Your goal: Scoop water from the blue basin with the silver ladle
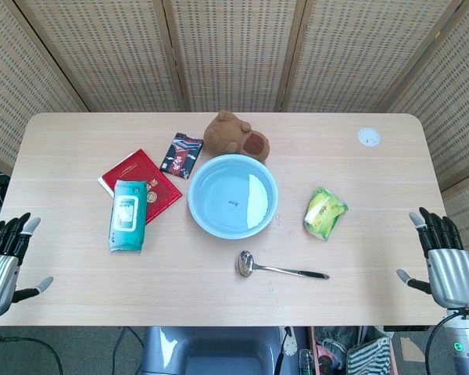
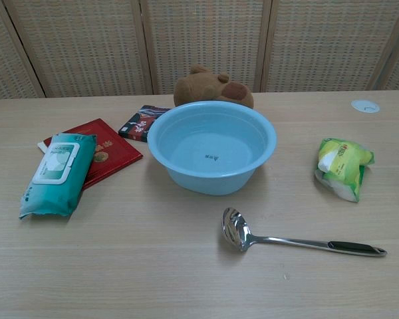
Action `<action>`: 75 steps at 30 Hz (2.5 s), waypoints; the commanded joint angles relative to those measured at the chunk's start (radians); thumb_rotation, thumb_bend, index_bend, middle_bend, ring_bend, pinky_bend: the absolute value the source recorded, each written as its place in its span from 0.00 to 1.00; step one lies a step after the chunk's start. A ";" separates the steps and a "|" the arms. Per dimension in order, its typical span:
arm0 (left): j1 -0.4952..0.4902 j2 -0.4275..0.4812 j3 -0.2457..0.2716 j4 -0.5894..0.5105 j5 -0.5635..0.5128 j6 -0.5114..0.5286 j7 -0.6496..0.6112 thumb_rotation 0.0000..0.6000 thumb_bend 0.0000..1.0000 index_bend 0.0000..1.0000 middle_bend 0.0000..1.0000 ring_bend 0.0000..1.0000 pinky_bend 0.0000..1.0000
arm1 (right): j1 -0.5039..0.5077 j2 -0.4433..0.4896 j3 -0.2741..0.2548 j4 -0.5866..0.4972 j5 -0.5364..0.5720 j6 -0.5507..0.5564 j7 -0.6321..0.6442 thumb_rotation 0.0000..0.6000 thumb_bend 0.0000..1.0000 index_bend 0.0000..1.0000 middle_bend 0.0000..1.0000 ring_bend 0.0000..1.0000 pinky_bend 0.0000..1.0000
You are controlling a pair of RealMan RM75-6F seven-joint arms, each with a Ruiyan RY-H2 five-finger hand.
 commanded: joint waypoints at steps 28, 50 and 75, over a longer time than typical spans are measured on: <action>-0.024 -0.018 -0.031 0.002 -0.080 -0.042 0.039 1.00 0.00 0.00 0.00 0.00 0.00 | 0.267 -0.294 0.036 -0.046 0.254 -0.490 -0.432 1.00 0.10 0.37 0.90 0.84 1.00; -0.026 -0.014 -0.033 0.005 -0.088 -0.045 0.027 1.00 0.00 0.00 0.00 0.00 0.00 | 0.343 -0.542 0.071 0.012 0.590 -0.434 -0.727 1.00 0.29 0.46 0.91 0.84 1.00; -0.026 -0.013 -0.033 0.002 -0.094 -0.043 0.027 1.00 0.00 0.00 0.00 0.00 0.00 | 0.376 -0.629 0.052 0.145 0.669 -0.401 -0.780 1.00 0.29 0.46 0.91 0.84 1.00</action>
